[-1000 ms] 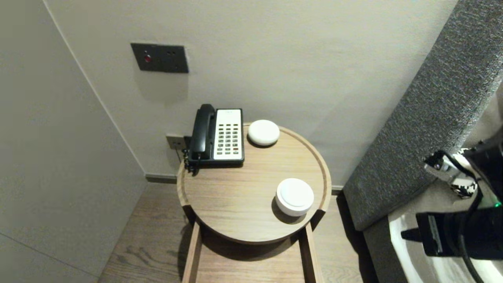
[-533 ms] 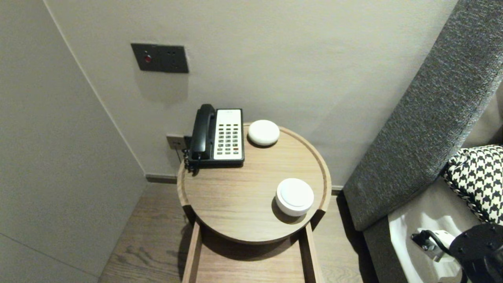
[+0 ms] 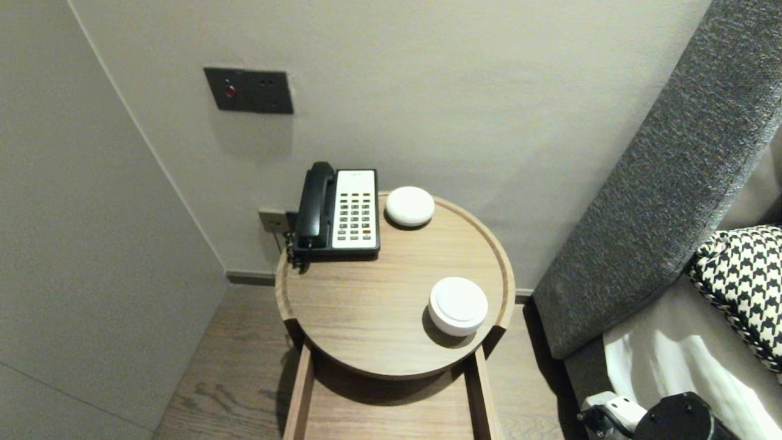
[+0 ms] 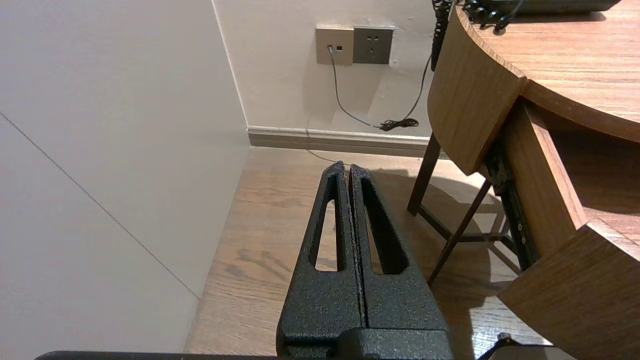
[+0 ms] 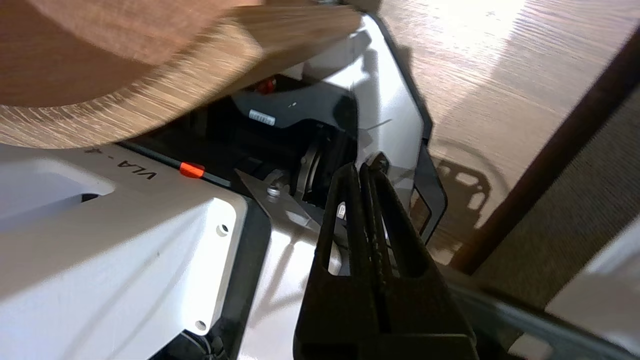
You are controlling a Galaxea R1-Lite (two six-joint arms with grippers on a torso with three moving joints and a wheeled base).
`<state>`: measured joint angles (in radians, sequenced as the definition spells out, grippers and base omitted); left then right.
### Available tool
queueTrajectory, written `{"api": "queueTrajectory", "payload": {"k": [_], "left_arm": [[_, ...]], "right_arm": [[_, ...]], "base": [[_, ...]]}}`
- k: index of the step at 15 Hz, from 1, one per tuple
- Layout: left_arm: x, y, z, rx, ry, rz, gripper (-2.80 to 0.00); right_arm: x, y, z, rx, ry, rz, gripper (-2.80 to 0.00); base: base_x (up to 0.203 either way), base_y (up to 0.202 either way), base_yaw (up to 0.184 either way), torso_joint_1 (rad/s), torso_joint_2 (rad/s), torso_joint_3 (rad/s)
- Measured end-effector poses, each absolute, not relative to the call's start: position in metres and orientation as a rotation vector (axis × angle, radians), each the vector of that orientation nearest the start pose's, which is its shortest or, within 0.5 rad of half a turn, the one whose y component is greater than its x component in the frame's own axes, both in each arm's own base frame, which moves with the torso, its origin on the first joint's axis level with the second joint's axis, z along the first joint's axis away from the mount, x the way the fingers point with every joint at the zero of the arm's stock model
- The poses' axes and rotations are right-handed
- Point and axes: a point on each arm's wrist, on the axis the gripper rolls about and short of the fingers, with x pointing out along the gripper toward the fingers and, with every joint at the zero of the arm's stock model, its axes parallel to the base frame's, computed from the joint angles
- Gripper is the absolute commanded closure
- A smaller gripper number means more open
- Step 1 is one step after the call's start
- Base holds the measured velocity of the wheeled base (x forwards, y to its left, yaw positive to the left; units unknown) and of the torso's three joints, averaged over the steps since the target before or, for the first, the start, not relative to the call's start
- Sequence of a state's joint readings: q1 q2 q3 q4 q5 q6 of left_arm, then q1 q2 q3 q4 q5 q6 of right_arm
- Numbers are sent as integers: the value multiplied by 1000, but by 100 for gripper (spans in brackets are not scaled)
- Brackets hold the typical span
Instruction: Close the nightstand drawer
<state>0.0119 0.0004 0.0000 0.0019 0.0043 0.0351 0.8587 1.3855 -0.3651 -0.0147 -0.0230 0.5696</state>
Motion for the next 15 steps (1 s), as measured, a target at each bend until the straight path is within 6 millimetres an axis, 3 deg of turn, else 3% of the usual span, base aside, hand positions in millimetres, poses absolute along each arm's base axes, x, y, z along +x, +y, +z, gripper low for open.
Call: {"api": "queueTrajectory", "payload": {"k": [5, 15], "left_arm": [[-23, 0, 75, 35, 3, 16, 0], [-23, 0, 76, 35, 2, 16, 0]], "right_arm": [[116, 147, 94, 56, 1056, 519, 0], [146, 158, 108, 54, 983, 504, 0]], "base": [[0, 0, 0, 0, 0, 0], [0, 0, 0, 0, 0, 0]]}}
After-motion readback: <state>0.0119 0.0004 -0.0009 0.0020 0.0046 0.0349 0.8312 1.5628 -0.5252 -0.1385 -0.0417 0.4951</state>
